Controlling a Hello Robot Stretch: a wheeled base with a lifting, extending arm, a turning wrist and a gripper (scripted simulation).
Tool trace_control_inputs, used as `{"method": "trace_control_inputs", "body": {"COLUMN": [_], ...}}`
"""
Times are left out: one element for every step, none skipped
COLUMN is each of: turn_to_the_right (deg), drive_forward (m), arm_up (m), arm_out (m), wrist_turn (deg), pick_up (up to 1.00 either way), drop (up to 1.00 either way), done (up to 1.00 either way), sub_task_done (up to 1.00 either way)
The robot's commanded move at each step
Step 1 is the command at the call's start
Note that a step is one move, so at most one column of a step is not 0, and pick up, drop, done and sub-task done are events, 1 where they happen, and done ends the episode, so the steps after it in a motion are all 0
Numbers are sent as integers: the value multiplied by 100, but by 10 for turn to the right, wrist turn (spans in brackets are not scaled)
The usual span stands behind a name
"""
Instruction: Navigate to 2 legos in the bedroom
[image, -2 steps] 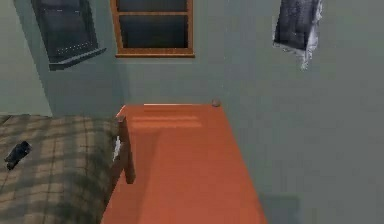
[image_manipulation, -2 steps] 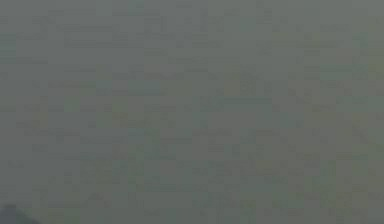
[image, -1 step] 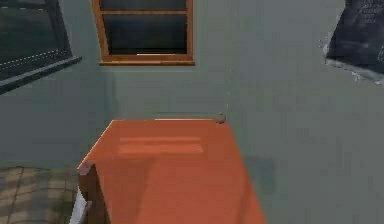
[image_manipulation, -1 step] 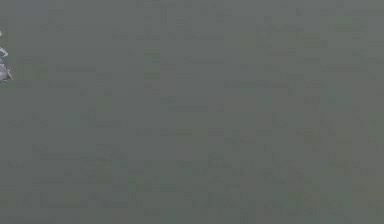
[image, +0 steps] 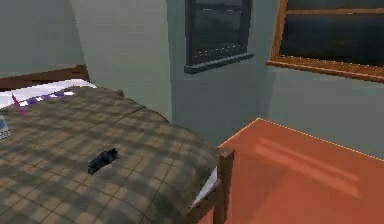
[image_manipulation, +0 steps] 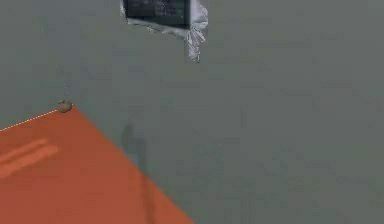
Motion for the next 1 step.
{"method": "trace_control_inputs", "body": {"turn_to_the_right": [-240], "drive_forward": [0], "arm_up": [0], "arm_out": [0], "wrist_turn": [0], "pick_up": [0], "drop": [0], "done": [0], "sub_task_done": [0]}}
